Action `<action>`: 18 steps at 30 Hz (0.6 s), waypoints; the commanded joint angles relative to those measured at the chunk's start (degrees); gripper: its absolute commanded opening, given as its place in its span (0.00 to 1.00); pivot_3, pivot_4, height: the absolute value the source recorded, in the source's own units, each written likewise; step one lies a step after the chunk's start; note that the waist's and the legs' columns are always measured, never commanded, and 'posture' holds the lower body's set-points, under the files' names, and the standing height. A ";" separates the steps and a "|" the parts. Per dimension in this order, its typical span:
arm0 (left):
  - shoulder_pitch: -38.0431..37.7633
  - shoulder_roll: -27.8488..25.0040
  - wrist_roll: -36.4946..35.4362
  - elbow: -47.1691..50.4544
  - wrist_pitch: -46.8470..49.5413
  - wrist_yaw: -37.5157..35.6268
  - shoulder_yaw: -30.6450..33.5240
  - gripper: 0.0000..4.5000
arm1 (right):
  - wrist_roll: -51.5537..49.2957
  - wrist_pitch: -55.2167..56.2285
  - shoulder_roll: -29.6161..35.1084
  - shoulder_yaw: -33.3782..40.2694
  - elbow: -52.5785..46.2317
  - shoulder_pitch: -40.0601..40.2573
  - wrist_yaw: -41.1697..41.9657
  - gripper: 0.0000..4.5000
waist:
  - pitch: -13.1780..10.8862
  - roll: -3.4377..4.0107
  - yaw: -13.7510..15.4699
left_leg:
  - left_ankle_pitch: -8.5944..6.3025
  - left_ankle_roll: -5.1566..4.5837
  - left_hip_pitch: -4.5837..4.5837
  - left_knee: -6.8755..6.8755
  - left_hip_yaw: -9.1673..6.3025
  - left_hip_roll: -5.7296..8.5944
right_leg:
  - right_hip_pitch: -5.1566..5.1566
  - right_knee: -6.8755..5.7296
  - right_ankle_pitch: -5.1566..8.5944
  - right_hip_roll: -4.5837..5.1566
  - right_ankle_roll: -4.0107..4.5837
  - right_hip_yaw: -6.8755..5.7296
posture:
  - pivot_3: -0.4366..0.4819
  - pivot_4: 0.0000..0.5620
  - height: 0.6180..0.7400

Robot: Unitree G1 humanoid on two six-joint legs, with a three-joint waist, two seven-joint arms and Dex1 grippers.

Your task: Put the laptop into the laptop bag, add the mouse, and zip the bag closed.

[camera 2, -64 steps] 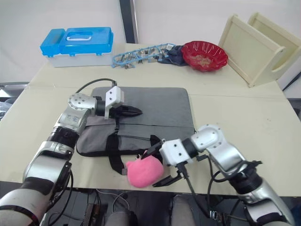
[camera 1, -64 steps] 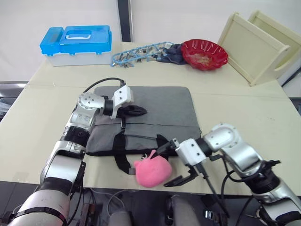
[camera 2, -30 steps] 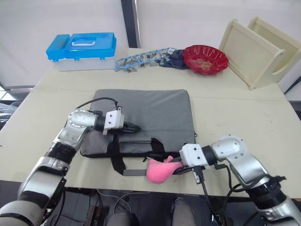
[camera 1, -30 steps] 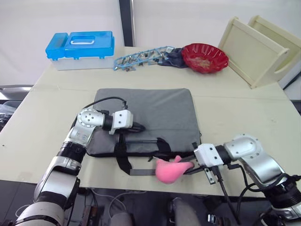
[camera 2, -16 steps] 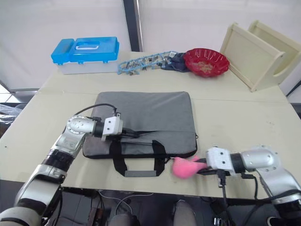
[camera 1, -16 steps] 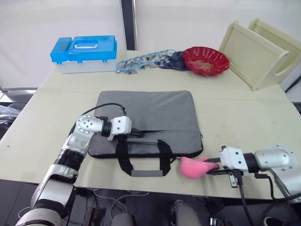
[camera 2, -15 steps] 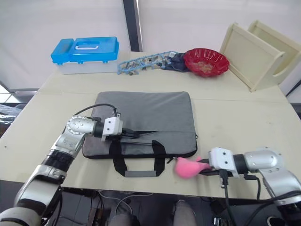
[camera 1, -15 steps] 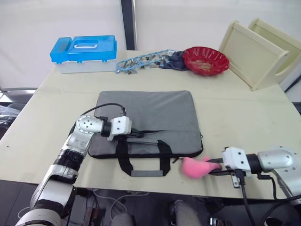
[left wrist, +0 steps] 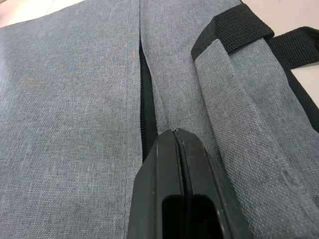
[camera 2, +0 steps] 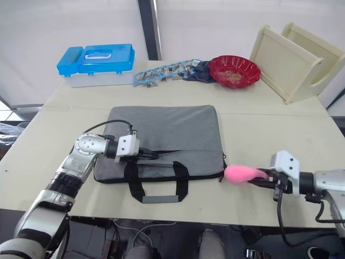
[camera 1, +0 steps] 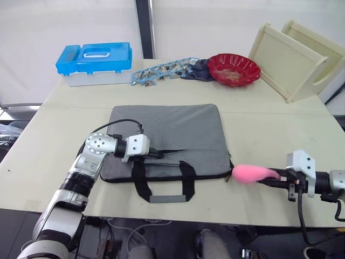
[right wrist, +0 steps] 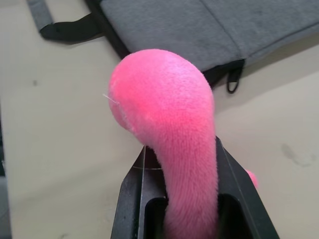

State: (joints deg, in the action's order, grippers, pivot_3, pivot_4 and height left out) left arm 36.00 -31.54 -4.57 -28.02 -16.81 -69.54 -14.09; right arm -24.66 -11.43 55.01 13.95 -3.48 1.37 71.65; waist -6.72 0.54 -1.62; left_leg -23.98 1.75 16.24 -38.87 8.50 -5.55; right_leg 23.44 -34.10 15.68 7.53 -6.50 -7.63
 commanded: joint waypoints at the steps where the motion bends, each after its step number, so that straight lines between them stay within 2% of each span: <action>1: -5.15 -1.36 5.97 -5.82 1.87 -4.13 -6.20 0.00 | -2.33 -3.33 -0.78 2.11 2.26 -4.26 -2.55 0.03 | 0.00 0.01 -0.08 | 0.00 0.00 0.00 0.00 0.00 0.00 | 0.00 0.00 0.00 0.00 0.00 0.00 | 0.48 0.27 1.00; 9: -5.84 -1.64 5.68 -4.73 2.27 -5.13 -6.48 0.00 | -1.80 -9.19 -4.94 -1.63 6.54 -15.09 -6.56 0.03 | 0.06 0.26 -0.09 | 0.00 -0.01 0.00 -0.01 0.05 0.00 | 0.03 -0.05 0.00 0.00 0.00 0.03 | 0.48 0.27 1.00; 12: -6.14 -1.72 5.56 -4.29 2.48 -5.32 -6.46 0.00 | -0.34 -8.79 -6.22 -3.40 7.97 -17.22 -7.45 0.03 | 0.09 0.34 -0.09 | 0.00 -0.01 0.01 -0.01 0.05 0.01 | 0.04 -0.13 0.00 0.01 0.00 0.02 | 0.48 0.27 1.00; 18: -6.18 -1.80 5.30 -3.65 2.94 -5.42 -6.39 0.00 | 2.32 -6.86 -12.76 -6.40 13.34 -23.07 -12.13 0.03 | 0.18 0.53 -0.31 | 0.00 -0.01 0.00 0.00 0.07 0.00 | 0.05 -0.30 0.00 0.00 -0.01 0.02 | 0.48 0.27 1.00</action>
State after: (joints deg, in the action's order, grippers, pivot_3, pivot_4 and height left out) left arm 35.45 -32.31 -4.57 -27.25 -16.88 -70.42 -14.11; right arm -22.63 -19.91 42.94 6.62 9.31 -19.90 62.01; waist -6.54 1.07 -1.93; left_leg -23.99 1.74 16.24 -38.87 8.58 -5.55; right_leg 23.49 -34.41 15.68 7.53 -6.51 -7.61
